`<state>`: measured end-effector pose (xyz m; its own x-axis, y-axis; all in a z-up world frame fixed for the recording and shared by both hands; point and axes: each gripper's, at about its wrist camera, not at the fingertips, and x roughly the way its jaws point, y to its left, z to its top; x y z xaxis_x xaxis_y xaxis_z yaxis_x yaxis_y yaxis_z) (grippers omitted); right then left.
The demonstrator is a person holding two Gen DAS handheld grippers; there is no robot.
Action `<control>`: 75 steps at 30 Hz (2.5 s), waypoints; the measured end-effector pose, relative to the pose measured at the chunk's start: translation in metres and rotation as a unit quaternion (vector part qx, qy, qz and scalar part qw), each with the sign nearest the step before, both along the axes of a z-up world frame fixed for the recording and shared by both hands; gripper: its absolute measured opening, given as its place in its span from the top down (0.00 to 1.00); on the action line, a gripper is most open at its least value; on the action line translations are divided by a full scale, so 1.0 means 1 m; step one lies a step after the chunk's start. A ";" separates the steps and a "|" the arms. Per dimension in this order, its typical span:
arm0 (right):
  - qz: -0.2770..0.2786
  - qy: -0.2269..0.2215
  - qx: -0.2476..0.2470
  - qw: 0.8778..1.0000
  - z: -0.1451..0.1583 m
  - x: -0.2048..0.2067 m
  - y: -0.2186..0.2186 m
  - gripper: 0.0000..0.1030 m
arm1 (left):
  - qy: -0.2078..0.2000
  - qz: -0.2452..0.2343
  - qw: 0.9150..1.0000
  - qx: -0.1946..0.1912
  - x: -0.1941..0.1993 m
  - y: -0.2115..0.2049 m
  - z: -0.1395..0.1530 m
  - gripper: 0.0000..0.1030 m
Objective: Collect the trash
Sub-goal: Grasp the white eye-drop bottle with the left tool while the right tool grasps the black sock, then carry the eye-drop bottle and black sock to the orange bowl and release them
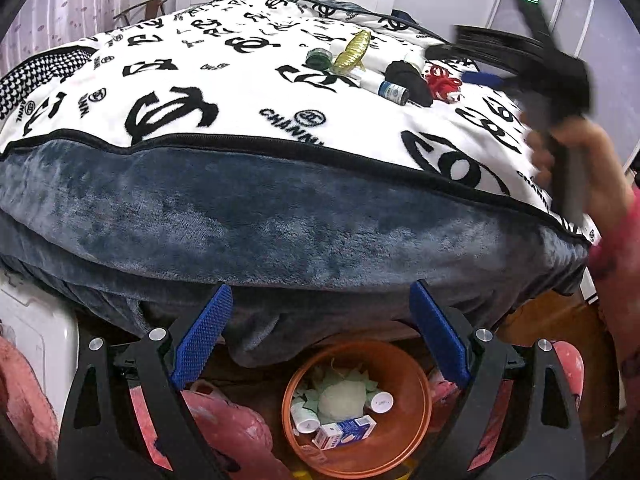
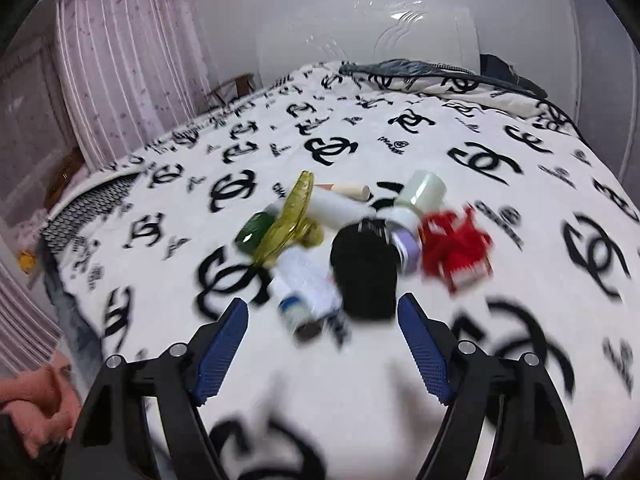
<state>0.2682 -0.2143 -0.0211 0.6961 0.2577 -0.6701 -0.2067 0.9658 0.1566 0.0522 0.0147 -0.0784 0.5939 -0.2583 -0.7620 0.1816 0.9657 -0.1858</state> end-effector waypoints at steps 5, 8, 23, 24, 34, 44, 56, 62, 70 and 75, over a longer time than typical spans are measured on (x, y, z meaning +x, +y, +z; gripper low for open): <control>-0.020 0.049 -0.034 0.998 -0.024 0.059 0.008 0.26 | 0.005 0.009 1.000 -0.005 0.004 0.007 -0.004 0.15; -0.040 0.087 -0.056 0.994 -0.045 0.080 0.012 0.32 | 0.012 0.013 1.000 -0.012 0.010 0.010 -0.005 0.15; 0.000 -0.014 0.120 0.993 0.012 -0.063 -0.054 0.53 | -0.007 -0.004 1.000 -0.025 0.055 -0.027 0.027 0.15; 0.003 -0.025 0.117 0.993 0.015 -0.080 -0.059 0.53 | -0.009 -0.008 1.000 -0.024 0.064 -0.035 0.030 0.15; 0.016 -0.052 0.129 0.990 -0.011 -0.222 -0.099 0.52 | 0.015 0.043 0.999 -0.001 0.204 -0.112 0.030 0.15; 0.021 -0.036 0.148 0.988 -0.038 -0.251 -0.115 0.52 | 0.054 0.074 0.996 0.003 0.239 -0.121 0.012 0.60; 0.036 -0.030 0.155 0.987 -0.038 -0.255 -0.097 0.52 | 0.019 0.024 0.995 -0.095 0.199 -0.064 0.032 0.62; 0.054 -0.030 0.139 0.988 -0.033 -0.263 -0.075 0.52 | -0.024 -0.046 0.994 -0.101 0.123 -0.046 0.050 0.62; 0.072 -0.013 0.113 0.991 -0.040 -0.279 -0.044 0.52 | -0.029 -0.135 0.985 -0.107 0.013 -0.025 0.036 0.62; 0.077 0.034 0.104 0.991 -0.067 -0.286 -0.030 0.52 | 0.022 -0.154 0.981 -0.112 -0.030 -0.012 -0.009 0.61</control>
<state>-0.0176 -0.2440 -0.0884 0.5921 0.4952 -0.6358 -0.3315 0.8688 0.3679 0.0223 0.0026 -0.0875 0.4291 -0.5850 -0.6882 0.4463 0.7997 -0.4015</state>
